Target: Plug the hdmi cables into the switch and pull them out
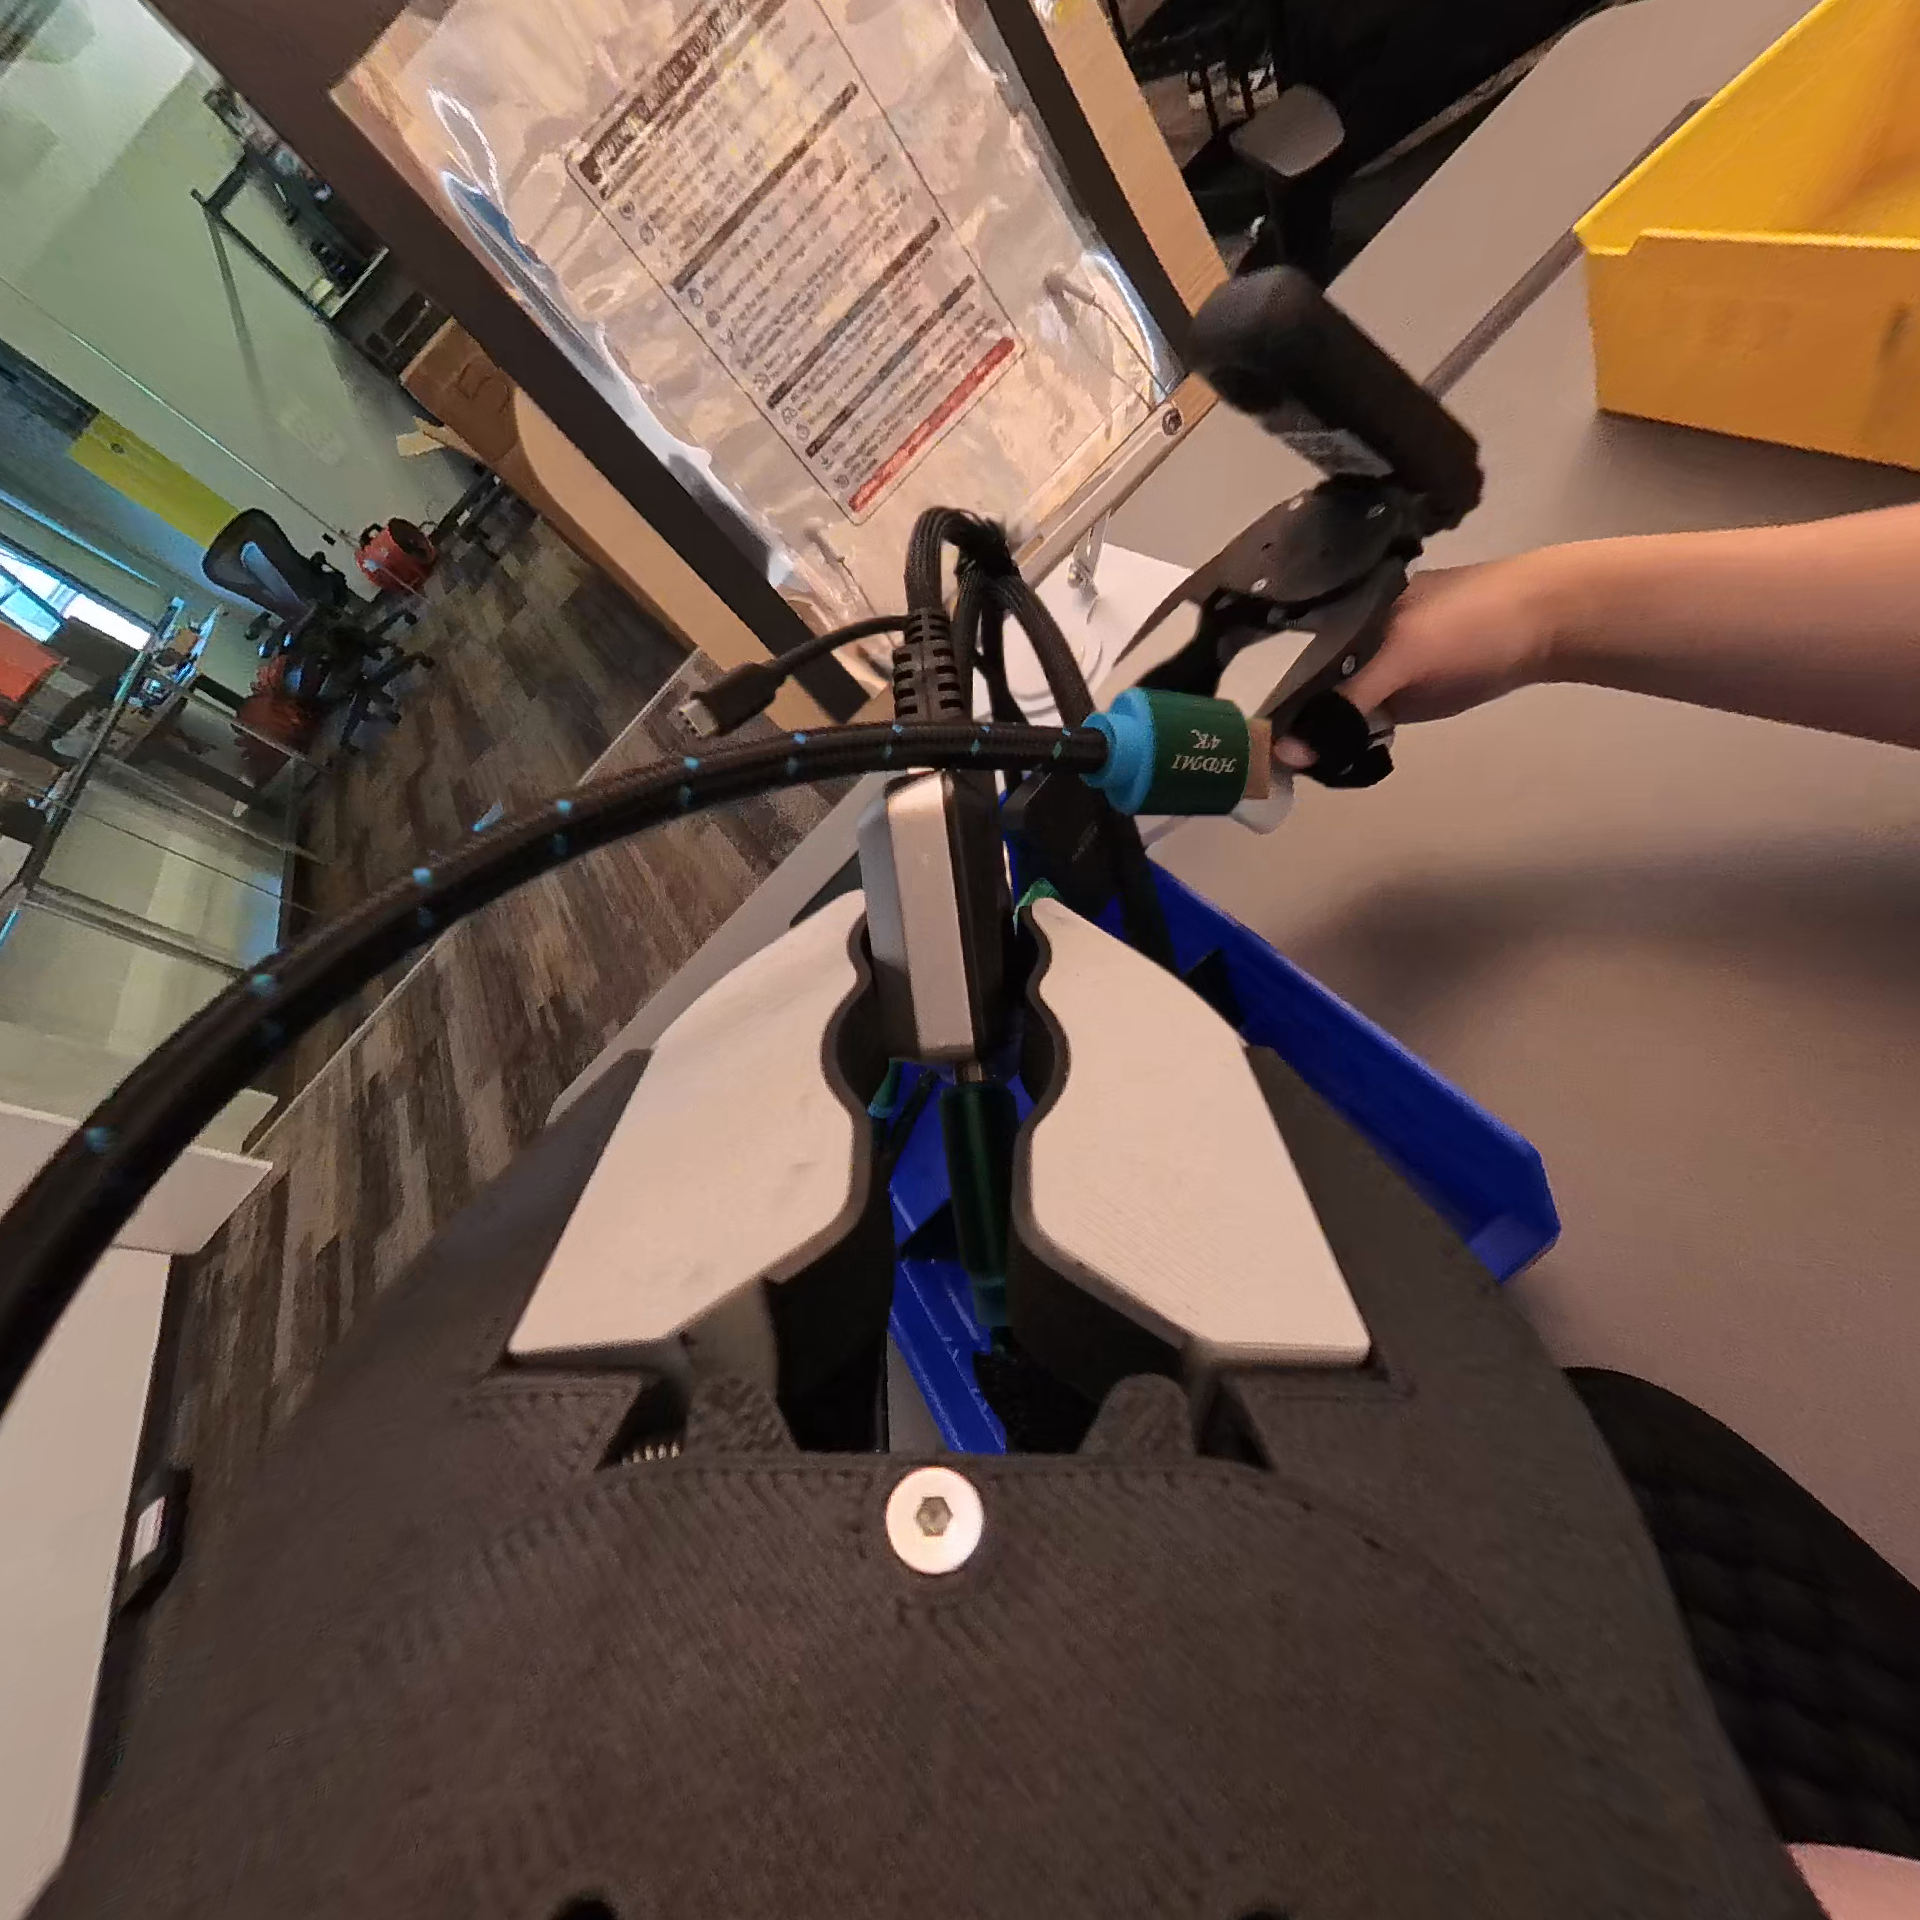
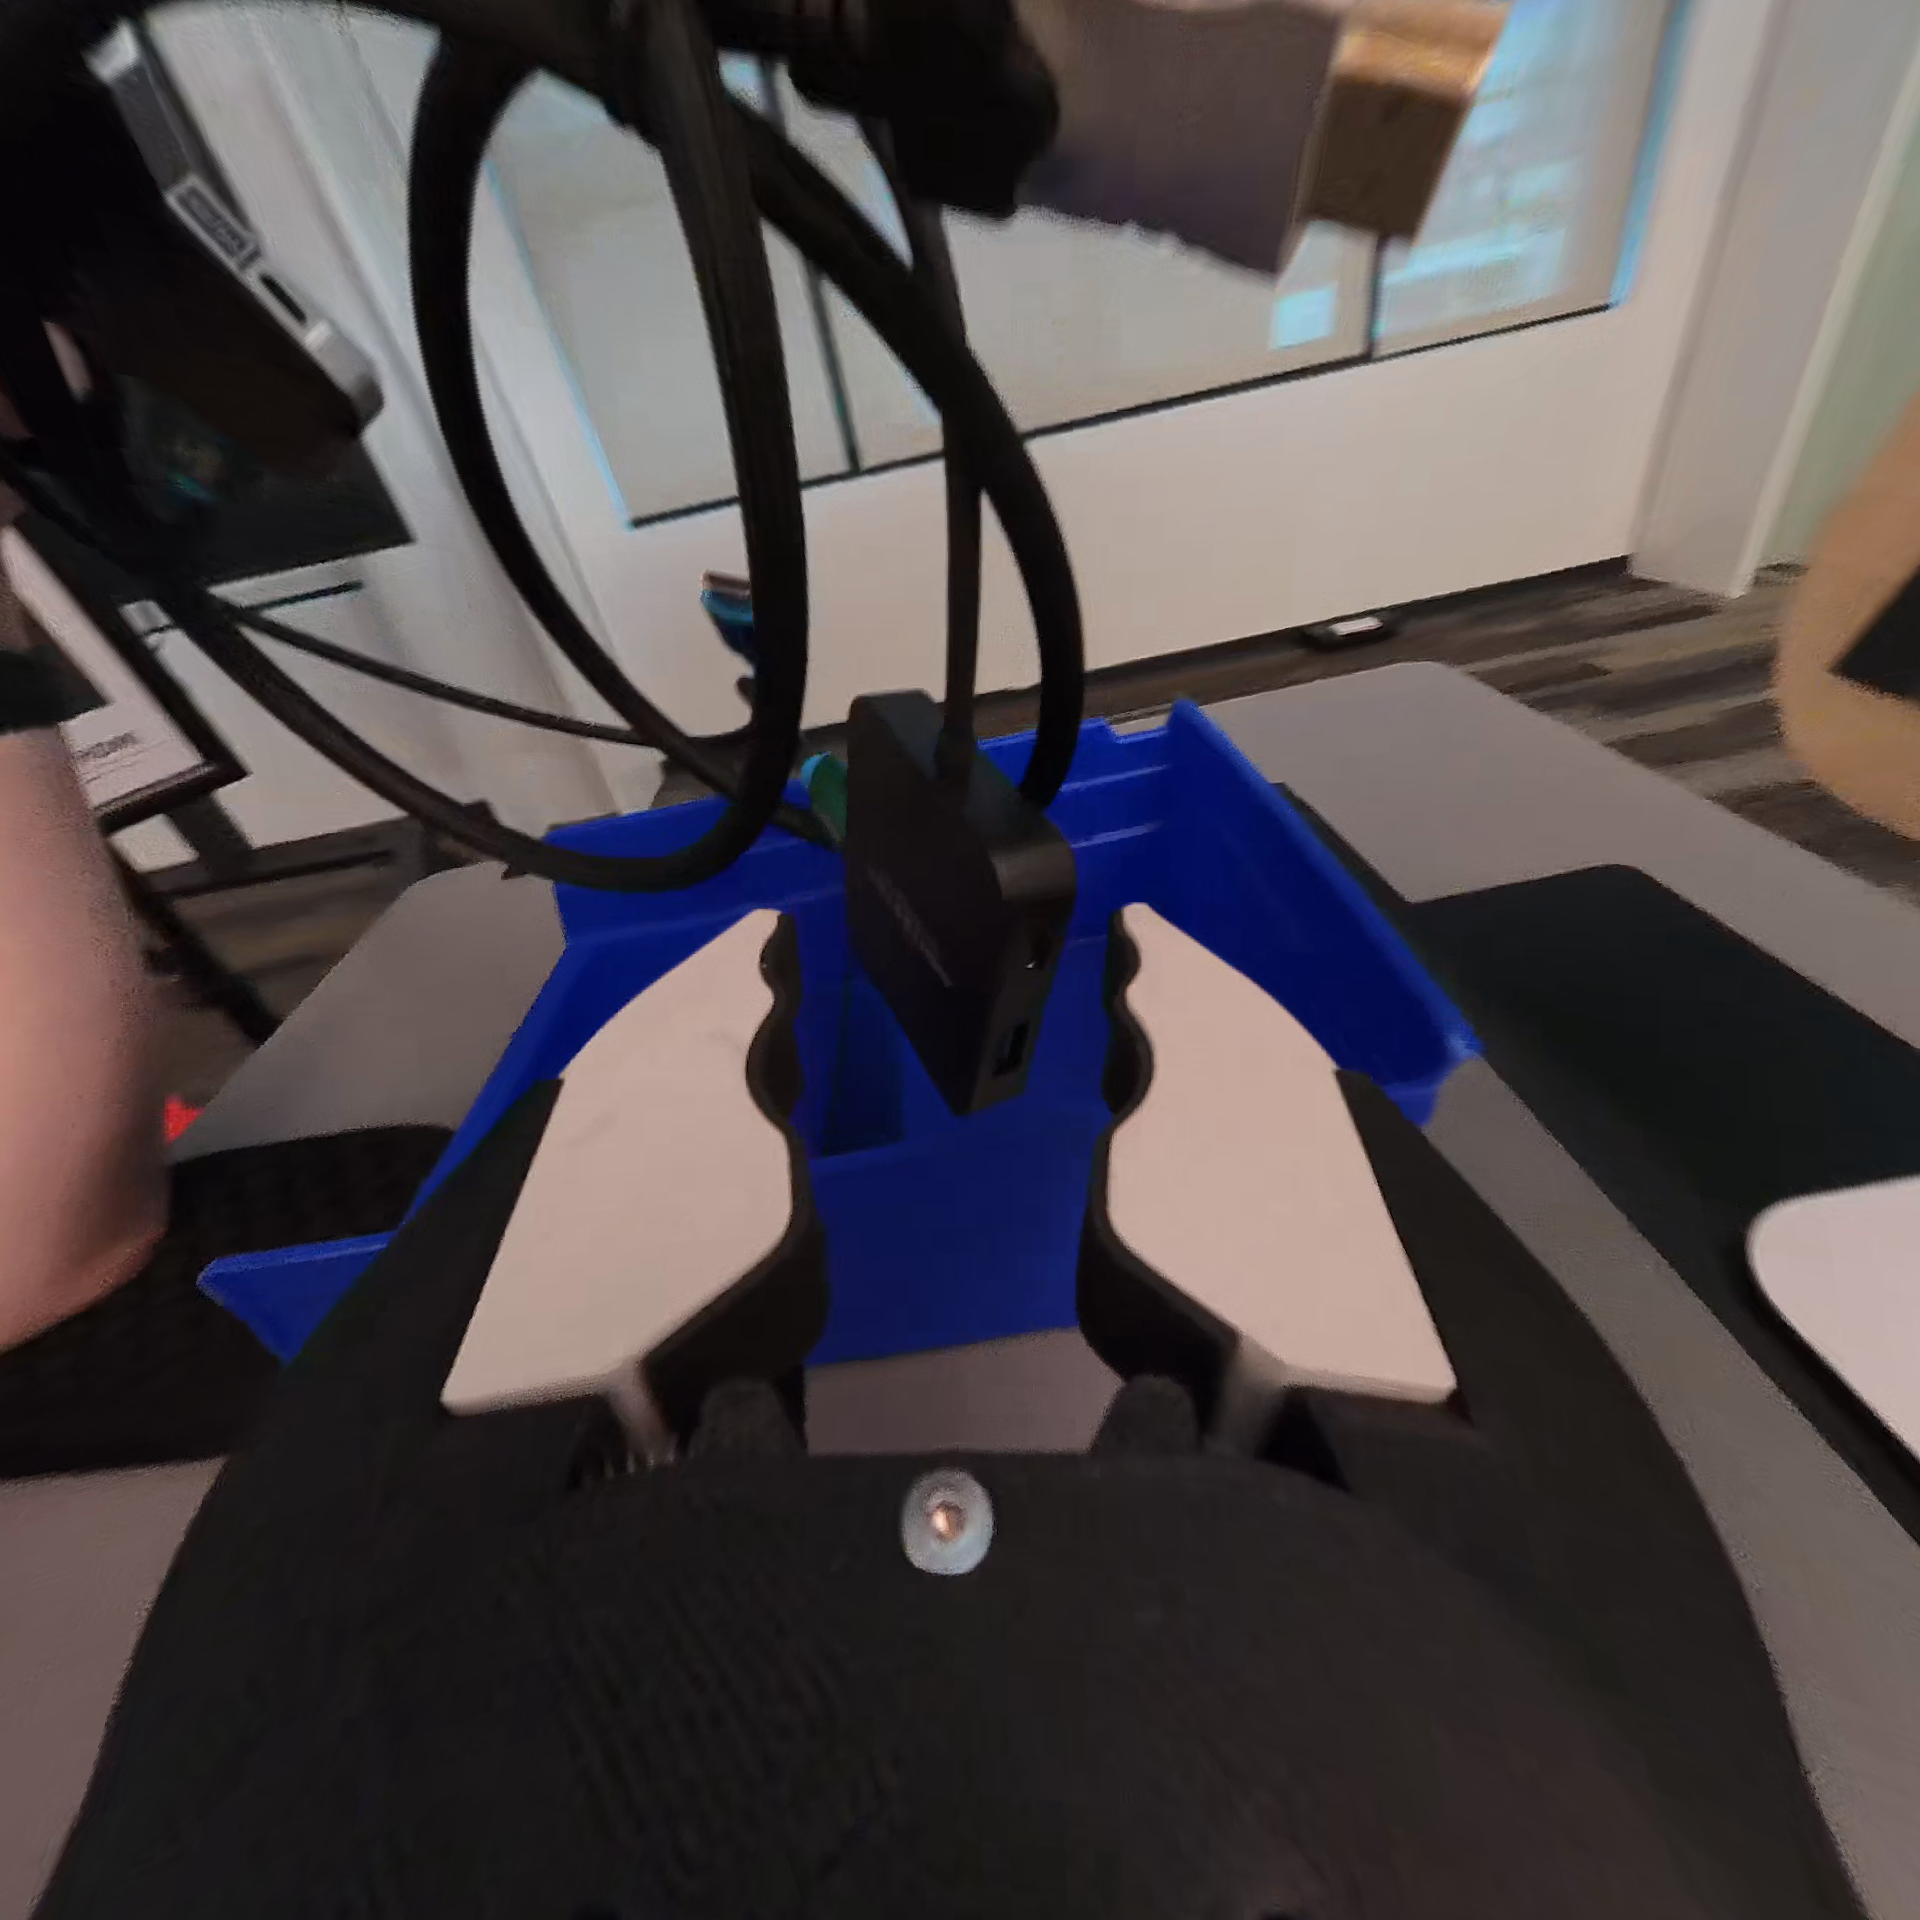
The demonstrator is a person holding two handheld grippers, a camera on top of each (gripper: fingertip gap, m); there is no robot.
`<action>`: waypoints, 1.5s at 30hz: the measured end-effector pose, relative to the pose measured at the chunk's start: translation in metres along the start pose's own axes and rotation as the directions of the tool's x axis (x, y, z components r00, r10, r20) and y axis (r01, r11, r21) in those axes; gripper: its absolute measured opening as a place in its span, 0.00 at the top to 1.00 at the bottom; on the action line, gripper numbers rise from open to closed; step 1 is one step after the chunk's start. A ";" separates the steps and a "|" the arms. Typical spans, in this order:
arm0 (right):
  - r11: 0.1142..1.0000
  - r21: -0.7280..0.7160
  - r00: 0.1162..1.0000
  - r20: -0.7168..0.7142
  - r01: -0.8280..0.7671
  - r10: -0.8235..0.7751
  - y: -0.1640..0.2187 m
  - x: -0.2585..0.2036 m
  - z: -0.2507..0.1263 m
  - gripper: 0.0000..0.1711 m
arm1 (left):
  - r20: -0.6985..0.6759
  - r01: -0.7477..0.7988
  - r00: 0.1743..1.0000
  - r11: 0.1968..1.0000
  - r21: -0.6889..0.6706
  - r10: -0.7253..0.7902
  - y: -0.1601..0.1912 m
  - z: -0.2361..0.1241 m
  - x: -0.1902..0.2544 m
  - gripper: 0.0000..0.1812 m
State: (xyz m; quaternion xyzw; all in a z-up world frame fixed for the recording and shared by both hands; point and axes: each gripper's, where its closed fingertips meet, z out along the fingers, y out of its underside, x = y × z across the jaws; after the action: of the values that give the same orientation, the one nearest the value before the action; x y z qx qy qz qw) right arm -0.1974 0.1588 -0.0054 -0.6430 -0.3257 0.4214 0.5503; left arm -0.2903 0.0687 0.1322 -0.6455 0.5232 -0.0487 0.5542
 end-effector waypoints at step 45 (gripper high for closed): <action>0.997 0.066 0.967 -0.248 -0.041 0.056 -0.223 -0.055 0.033 0.91 | 0.036 0.410 0.858 0.727 0.551 -0.512 0.006 -0.071 -0.108 0.89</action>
State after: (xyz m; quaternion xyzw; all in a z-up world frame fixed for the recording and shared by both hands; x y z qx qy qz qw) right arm -0.2409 0.1652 0.2219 -0.6819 -0.2253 0.3599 0.5956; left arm -0.3880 0.1019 0.2105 -0.5806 0.2580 -0.2658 0.7250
